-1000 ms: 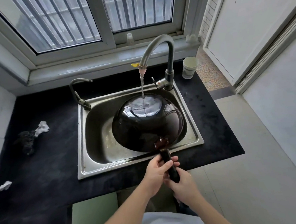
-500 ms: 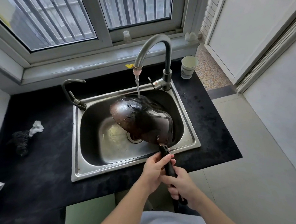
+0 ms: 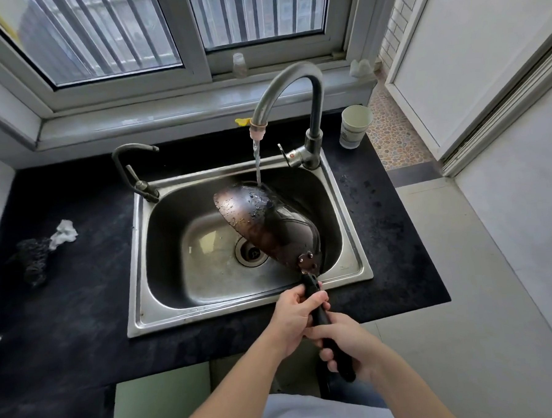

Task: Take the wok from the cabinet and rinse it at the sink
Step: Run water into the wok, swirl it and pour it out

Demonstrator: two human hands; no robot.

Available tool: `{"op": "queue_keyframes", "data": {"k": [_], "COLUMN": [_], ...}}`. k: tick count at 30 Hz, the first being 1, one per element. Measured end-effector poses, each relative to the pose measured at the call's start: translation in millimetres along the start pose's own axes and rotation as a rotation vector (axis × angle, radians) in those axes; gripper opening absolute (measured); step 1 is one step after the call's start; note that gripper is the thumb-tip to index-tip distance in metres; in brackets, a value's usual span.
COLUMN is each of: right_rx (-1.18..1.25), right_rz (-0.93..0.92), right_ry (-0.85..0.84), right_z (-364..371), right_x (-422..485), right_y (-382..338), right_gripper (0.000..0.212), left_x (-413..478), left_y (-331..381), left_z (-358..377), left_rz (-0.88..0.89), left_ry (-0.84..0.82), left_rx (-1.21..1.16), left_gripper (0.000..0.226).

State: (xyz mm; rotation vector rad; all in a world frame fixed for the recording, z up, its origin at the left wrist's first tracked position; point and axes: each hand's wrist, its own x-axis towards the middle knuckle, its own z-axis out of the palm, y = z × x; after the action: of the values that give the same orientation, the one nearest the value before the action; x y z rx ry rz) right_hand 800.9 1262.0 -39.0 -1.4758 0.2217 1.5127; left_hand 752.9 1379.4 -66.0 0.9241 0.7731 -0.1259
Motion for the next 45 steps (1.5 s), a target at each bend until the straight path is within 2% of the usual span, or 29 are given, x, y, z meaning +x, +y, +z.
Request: {"op": "queue_keyframes", "data": {"k": [3, 5, 8, 10, 15, 21, 27, 45], "right_rx": [-0.110, -0.318, -0.514, -0.496, -0.445, -0.281, -0.200, -0.294], "right_rz": [0.046, -0.069, -0.231, -0.260, -0.267, -0.250, -0.234, -0.235], "right_ry": [0.222, 0.398, 0.481, 0.467, 0.431, 0.346, 0.328, 0.324], "right_z": [4, 7, 9, 9, 14, 14, 17, 21], "right_x": [7, 14, 18, 18, 19, 24, 25, 30], "right_y": [-9, -3, 11, 12, 12, 10, 6, 6], "right_gripper": [0.015, 0.022, 0.011, 0.007, 0.017, 0.025, 0.022, 0.022], "left_x": [4, 5, 6, 7, 9, 11, 15, 14], "left_y": [1, 0, 0, 1, 0, 1, 4, 5], "left_z": [4, 5, 4, 3, 0, 2, 4, -7], "left_rz": [-0.016, -0.036, -0.025, -0.018, -0.019, -0.027, -0.037, -0.014], "left_ry": [0.013, 0.022, 0.034, 0.052, 0.098, 0.135, 0.139, 0.101], "left_rx": [-0.030, -0.078, -0.020, 0.061, 0.121, 0.101, 0.119, 0.010], "left_gripper": [0.017, 0.017, 0.016, 0.019, 0.025, 0.023, 0.020, 0.015]}}
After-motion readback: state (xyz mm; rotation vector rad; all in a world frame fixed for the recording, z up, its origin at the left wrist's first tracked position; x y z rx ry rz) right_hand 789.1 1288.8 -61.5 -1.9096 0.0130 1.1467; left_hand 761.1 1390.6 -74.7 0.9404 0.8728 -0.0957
